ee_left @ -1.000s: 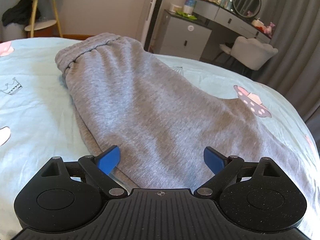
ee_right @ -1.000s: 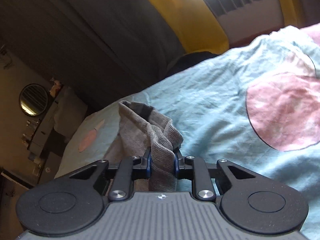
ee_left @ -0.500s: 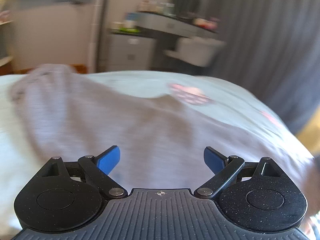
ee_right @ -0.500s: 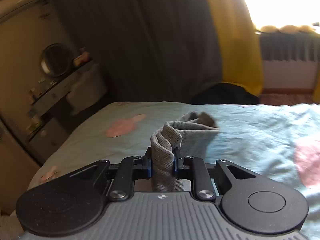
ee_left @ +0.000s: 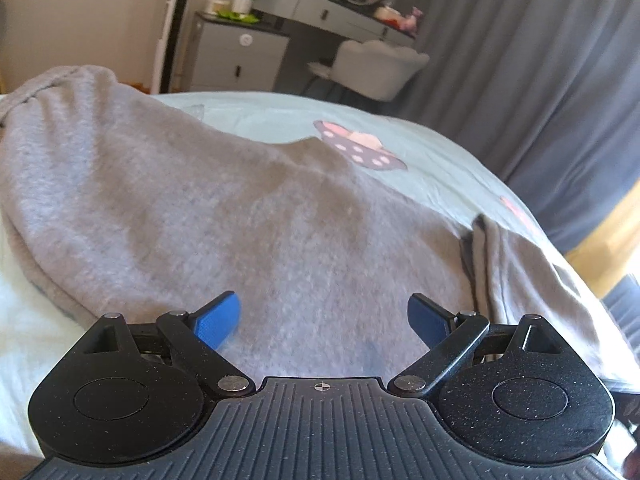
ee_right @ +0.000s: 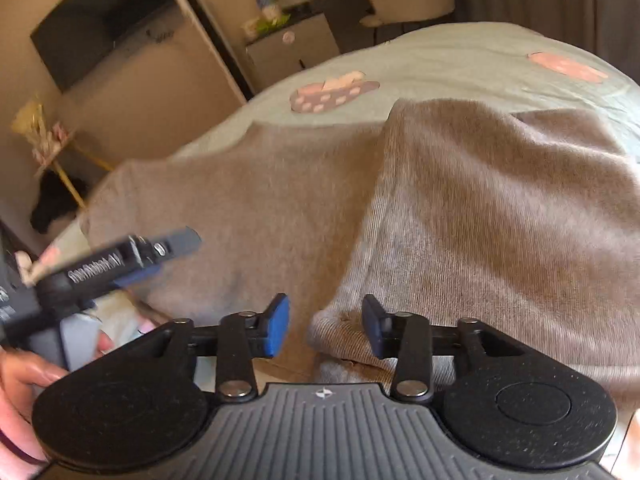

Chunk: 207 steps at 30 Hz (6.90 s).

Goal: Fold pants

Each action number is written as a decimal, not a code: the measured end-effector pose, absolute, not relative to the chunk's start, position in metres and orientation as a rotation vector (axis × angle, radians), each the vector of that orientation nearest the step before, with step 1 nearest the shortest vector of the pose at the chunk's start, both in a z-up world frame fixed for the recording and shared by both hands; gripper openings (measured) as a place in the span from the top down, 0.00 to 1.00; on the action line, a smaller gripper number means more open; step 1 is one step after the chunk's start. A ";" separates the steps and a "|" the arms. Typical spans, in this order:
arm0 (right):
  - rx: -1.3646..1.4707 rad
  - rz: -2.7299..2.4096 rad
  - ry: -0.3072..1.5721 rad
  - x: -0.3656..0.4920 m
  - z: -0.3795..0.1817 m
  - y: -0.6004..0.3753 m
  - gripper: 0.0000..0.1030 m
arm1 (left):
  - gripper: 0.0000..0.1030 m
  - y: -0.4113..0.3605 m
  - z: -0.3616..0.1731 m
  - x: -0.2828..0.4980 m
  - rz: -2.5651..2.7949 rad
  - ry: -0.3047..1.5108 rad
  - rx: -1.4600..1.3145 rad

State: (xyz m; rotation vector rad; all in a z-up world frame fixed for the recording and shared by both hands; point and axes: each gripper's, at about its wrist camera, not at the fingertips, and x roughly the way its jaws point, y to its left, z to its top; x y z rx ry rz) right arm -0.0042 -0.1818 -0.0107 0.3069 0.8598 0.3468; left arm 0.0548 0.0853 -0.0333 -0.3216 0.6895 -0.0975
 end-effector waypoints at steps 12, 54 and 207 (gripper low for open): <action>0.442 0.028 0.921 -0.025 -0.028 -0.227 0.53 | 0.07 0.071 -0.043 0.063 -0.226 0.745 -0.310; 0.842 -0.043 0.731 -0.061 -0.044 -0.314 0.57 | 0.18 -0.019 -0.077 0.128 -0.596 1.069 -0.729; 0.238 -0.076 0.700 0.007 -0.033 -0.224 0.35 | 0.79 0.095 -0.032 0.084 -0.220 0.610 -0.437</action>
